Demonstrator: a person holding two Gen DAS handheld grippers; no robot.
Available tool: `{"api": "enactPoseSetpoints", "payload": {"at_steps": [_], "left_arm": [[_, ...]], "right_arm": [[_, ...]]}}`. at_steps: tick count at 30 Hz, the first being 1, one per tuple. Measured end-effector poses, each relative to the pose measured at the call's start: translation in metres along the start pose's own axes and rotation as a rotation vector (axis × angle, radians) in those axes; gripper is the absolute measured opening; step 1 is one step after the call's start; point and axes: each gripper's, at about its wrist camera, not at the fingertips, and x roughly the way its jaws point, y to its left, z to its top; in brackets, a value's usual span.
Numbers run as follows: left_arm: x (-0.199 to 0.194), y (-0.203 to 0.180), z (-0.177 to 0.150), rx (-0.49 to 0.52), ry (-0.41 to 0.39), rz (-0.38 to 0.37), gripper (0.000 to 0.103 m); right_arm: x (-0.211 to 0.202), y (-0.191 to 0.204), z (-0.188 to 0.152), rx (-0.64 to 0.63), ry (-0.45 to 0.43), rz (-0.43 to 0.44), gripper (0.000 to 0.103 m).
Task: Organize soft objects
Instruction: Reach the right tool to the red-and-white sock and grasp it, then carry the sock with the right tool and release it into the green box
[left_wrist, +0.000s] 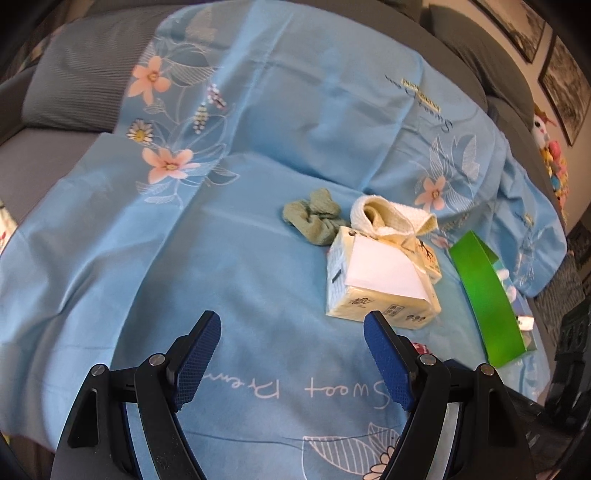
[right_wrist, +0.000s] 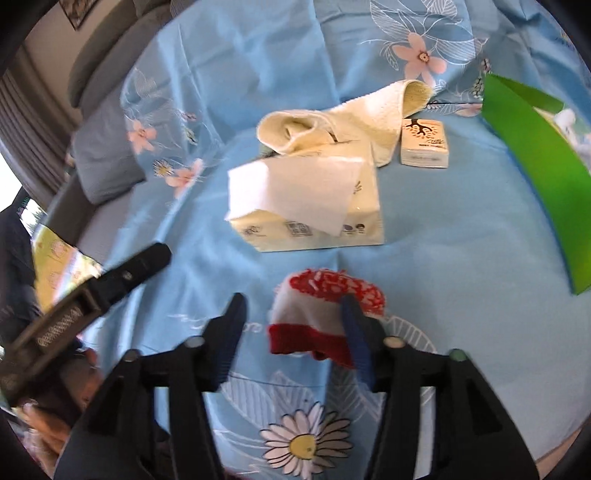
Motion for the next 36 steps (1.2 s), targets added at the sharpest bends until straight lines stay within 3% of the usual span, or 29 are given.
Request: {"api": "enactPoseSetpoints", "payload": {"at_steps": [5, 8, 12, 16, 22, 24, 29, 36], "left_arm": [[-0.003, -0.007, -0.015, 0.018, 0.03, -0.069, 0.08], [-0.001, -0.02, -0.025, 0.067, 0.046, -0.079, 0.08], [-0.001, -0.041, -0.035, 0.131, 0.062, -0.174, 0.08], [0.005, -0.058, -0.041, 0.199, 0.079, -0.208, 0.055], [0.022, -0.06, -0.044, 0.15, 0.15, -0.276, 0.053], [0.025, -0.061, -0.046, 0.152, 0.161, -0.267, 0.047], [0.034, -0.068, -0.05, 0.166, 0.181, -0.274, 0.037], [0.045, -0.076, -0.057, 0.178, 0.221, -0.332, 0.034]], "right_arm": [[-0.017, -0.019, 0.002, 0.091, -0.069, -0.024, 0.065], [-0.016, -0.03, -0.001, 0.148, -0.052, -0.033, 0.067], [-0.012, -0.04, -0.004, 0.193, -0.018, -0.025, 0.067], [-0.005, -0.045, -0.005, 0.222, 0.009, 0.004, 0.067], [0.006, -0.042, -0.007, 0.219, 0.049, 0.043, 0.065], [0.009, -0.043, -0.007, 0.22, 0.062, 0.061, 0.064], [0.019, -0.046, -0.007, 0.246, 0.087, 0.084, 0.054], [0.027, -0.037, -0.009, 0.207, 0.103, 0.078, 0.039]]}}
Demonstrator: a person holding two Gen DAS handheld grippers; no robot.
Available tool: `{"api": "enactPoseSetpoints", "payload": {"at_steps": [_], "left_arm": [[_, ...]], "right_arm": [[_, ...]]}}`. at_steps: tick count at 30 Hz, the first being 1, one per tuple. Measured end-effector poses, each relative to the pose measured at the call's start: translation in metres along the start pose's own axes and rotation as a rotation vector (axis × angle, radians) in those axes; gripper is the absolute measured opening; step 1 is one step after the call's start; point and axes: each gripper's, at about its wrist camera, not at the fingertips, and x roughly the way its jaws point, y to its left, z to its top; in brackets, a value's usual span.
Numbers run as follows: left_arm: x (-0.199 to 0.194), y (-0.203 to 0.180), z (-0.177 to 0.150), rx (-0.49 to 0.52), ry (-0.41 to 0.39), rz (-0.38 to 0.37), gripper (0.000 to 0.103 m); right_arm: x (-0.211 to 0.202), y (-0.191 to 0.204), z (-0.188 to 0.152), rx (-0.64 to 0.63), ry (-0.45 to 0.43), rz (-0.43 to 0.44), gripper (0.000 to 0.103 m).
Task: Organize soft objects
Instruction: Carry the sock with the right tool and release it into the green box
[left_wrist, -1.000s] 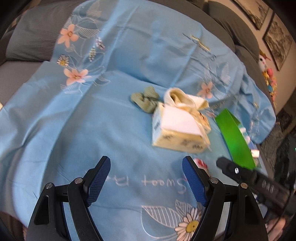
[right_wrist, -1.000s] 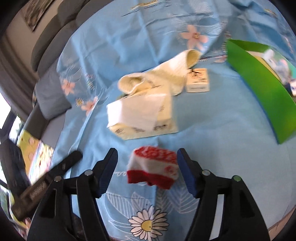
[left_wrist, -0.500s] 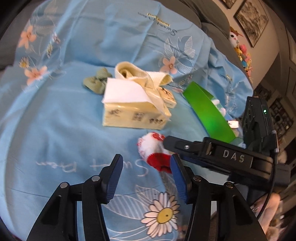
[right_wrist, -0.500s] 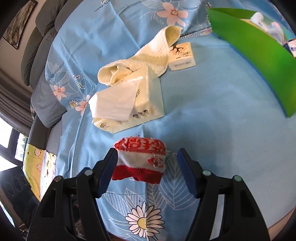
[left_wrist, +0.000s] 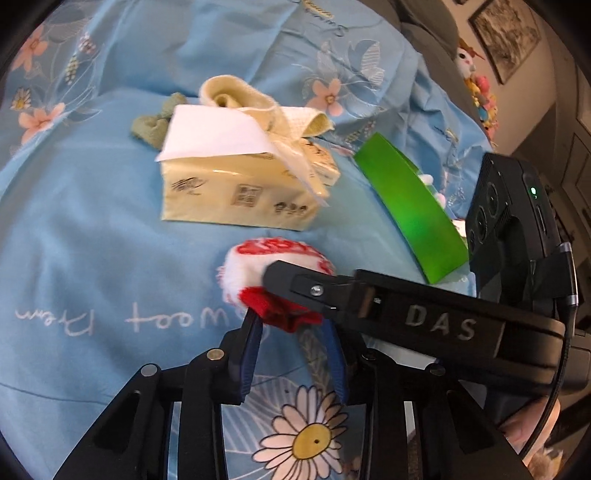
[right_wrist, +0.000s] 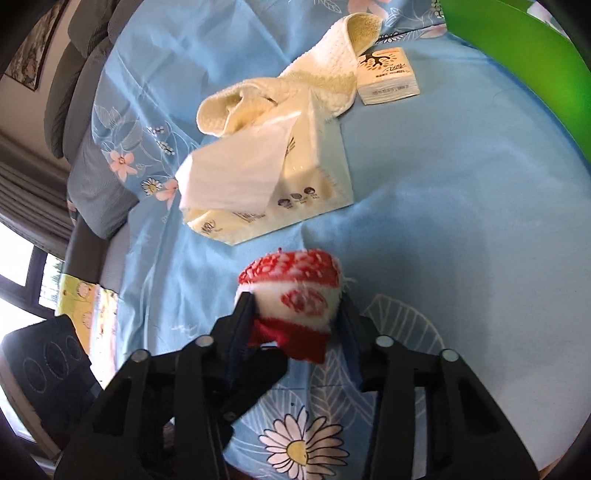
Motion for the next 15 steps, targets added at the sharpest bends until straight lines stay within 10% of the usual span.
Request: {"api": "enactPoseSetpoints", "payload": {"at_steps": [15], "left_arm": [[-0.004, -0.006, 0.004, 0.045, 0.044, 0.004, 0.033]], "right_arm": [[-0.021, -0.005, 0.004, -0.017, -0.065, 0.021, 0.031]]}}
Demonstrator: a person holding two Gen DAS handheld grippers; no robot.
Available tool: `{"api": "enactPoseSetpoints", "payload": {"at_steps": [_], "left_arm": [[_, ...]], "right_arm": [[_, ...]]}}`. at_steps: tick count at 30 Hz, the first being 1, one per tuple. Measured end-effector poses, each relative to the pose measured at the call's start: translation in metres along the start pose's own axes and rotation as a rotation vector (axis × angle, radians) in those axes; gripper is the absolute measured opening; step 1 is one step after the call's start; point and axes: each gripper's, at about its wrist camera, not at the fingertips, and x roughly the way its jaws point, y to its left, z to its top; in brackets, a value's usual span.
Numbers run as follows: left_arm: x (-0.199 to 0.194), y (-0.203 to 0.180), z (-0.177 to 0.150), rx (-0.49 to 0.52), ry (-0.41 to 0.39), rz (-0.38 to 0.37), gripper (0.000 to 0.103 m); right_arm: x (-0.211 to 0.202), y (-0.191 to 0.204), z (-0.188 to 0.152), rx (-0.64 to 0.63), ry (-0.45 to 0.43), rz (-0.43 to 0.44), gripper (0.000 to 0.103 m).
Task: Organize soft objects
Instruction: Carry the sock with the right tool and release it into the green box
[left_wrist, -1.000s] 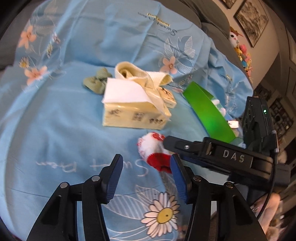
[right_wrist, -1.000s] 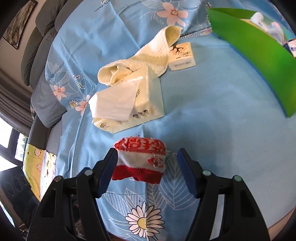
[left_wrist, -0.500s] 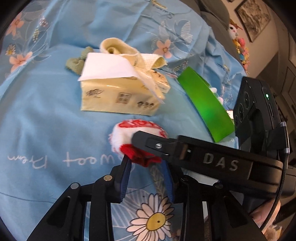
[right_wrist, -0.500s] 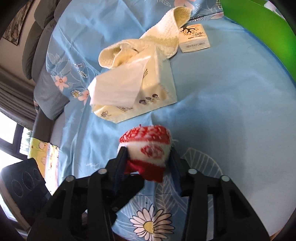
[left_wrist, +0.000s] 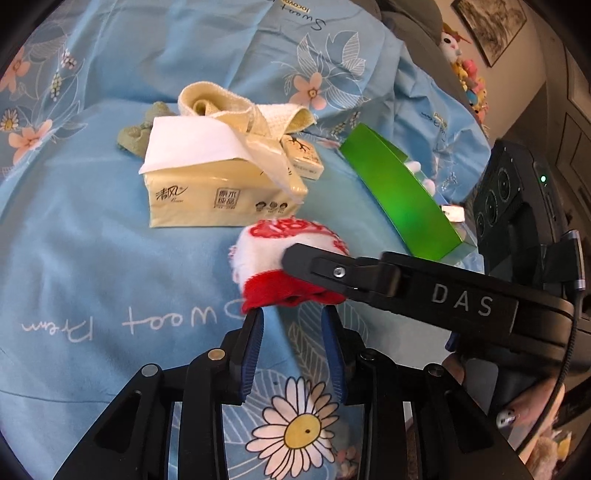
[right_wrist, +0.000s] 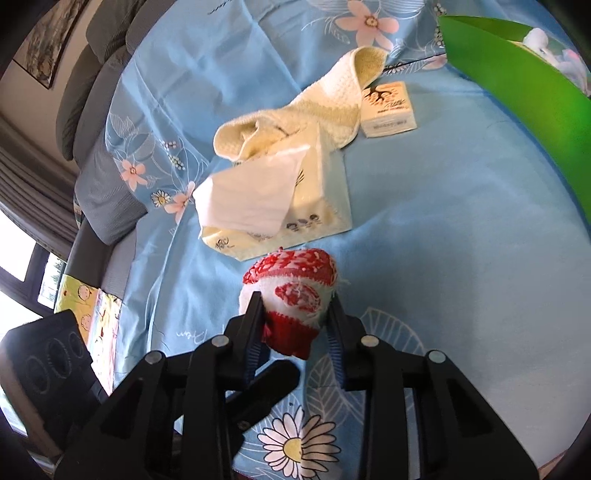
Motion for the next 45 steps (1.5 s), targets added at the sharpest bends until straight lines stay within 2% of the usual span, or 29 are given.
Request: {"api": "enactPoseSetpoints", "payload": {"at_steps": [4, 8, 10, 13, 15, 17, 21, 24, 27, 31, 36, 40, 45], "left_arm": [[-0.005, 0.011, 0.002, -0.039, 0.002, 0.043, 0.033], [-0.001, 0.023, 0.009, -0.096, -0.027, 0.045, 0.036], [0.008, 0.025, 0.01, -0.102, -0.007, 0.019, 0.036], [0.02, 0.024, 0.011, -0.08, 0.0, 0.05, 0.035], [0.023, 0.022, 0.013, -0.061, -0.002, 0.043, 0.031], [0.023, 0.019, 0.015, -0.05, -0.007, 0.013, 0.02], [0.018, 0.003, 0.022, -0.007, -0.037, 0.008, 0.018], [0.009, -0.019, 0.036, 0.056, -0.073, -0.006, 0.017], [0.005, -0.045, 0.058, 0.11, -0.098, -0.068, 0.017], [0.008, -0.1, 0.087, 0.212, -0.136, -0.12, 0.017], [0.035, -0.177, 0.125, 0.339, -0.141, -0.2, 0.017], [0.074, -0.221, 0.144, 0.377, -0.093, -0.262, 0.017], [0.117, -0.258, 0.137, 0.422, -0.013, -0.306, 0.017]], "right_arm": [[0.001, -0.007, 0.0, 0.012, 0.012, -0.042, 0.031], [0.001, -0.009, 0.001, 0.011, 0.03, -0.025, 0.031], [0.002, -0.007, 0.0, 0.002, 0.033, -0.033, 0.031], [0.006, -0.009, 0.0, -0.007, 0.037, -0.064, 0.032], [0.009, -0.013, 0.002, 0.006, 0.045, -0.062, 0.032], [0.008, -0.016, 0.004, 0.012, 0.041, -0.06, 0.031], [-0.006, -0.012, 0.005, -0.025, -0.014, -0.08, 0.031], [-0.027, -0.011, 0.009, -0.04, -0.079, -0.073, 0.031], [-0.059, -0.013, 0.021, -0.032, -0.178, -0.07, 0.031], [-0.11, -0.03, 0.041, 0.023, -0.314, -0.082, 0.032], [-0.176, -0.063, 0.068, 0.087, -0.47, -0.155, 0.032], [-0.204, -0.103, 0.089, 0.174, -0.535, -0.212, 0.032], [-0.221, -0.157, 0.085, 0.311, -0.594, -0.241, 0.032]]}}
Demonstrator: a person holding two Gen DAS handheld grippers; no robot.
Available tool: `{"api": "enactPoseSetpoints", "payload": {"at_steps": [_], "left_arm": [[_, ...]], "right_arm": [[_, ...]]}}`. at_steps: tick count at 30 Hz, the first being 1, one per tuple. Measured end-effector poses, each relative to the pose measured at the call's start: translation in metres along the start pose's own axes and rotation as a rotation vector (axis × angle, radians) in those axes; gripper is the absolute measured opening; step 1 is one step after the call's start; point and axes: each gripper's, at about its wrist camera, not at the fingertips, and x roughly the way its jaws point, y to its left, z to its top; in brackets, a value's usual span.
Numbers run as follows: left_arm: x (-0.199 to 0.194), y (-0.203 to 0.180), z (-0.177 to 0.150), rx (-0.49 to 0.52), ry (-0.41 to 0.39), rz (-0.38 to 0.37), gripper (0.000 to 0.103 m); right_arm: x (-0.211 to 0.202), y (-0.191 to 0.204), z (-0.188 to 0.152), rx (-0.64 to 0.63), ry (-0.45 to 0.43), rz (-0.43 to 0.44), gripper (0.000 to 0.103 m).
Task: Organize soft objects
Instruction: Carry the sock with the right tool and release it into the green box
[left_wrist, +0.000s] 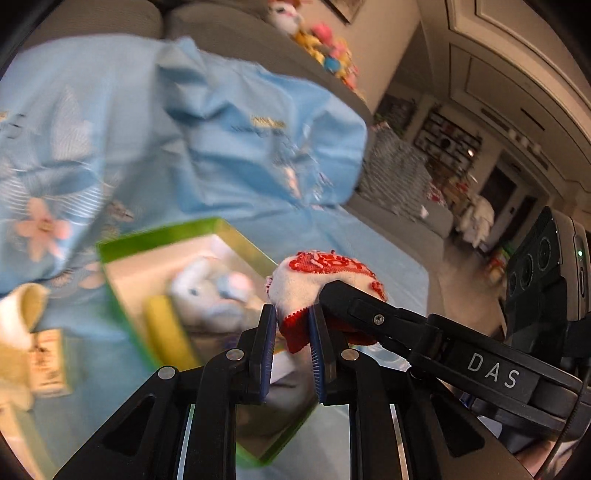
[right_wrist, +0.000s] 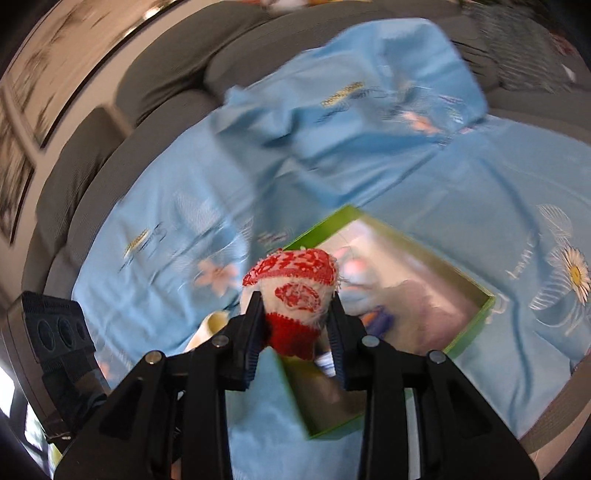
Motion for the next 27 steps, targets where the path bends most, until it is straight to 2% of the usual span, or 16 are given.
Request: {"api": "enactPoseSetpoints", "payload": {"at_steps": [5, 9, 13, 18, 19, 21, 22, 23, 24, 26, 27], "left_arm": [[0.04, -0.016, -0.004, 0.02, 0.076, -0.01, 0.017], [0.058, -0.019, -0.011, 0.022, 0.119, 0.001, 0.017], [0.065, -0.013, -0.018, 0.007, 0.157, 0.027, 0.017], [0.057, -0.012, -0.024, -0.002, 0.153, 0.028, 0.017], [0.054, -0.012, -0.023, -0.006, 0.147, 0.027, 0.017], [0.046, -0.009, -0.021, -0.021, 0.141, 0.02, 0.017], [0.041, -0.008, -0.02, -0.03, 0.136, 0.017, 0.017], [0.034, -0.006, -0.019, -0.037, 0.129, 0.018, 0.02], [0.027, -0.004, -0.019, -0.041, 0.12, 0.021, 0.022], [0.01, 0.0, -0.018, -0.053, 0.096, 0.018, 0.036], [0.001, 0.002, -0.017, -0.062, 0.083, 0.01, 0.039]], "right_arm": [[0.003, -0.035, 0.003, 0.082, 0.003, -0.099, 0.032], [0.012, -0.049, 0.002, 0.099, 0.026, -0.165, 0.033], [0.026, -0.06, 0.0, 0.122, 0.074, -0.183, 0.034], [0.032, -0.058, -0.002, 0.105, 0.097, -0.204, 0.037], [0.031, -0.057, -0.002, 0.101, 0.095, -0.205, 0.041], [0.028, -0.055, -0.002, 0.097, 0.083, -0.199, 0.053], [0.025, -0.054, -0.002, 0.093, 0.07, -0.194, 0.063], [0.023, -0.053, -0.002, 0.089, 0.059, -0.193, 0.066], [0.019, -0.051, -0.001, 0.084, 0.046, -0.194, 0.067], [0.014, -0.047, -0.001, 0.079, 0.026, -0.201, 0.073], [0.01, -0.043, -0.001, 0.074, 0.015, -0.204, 0.074]]}}
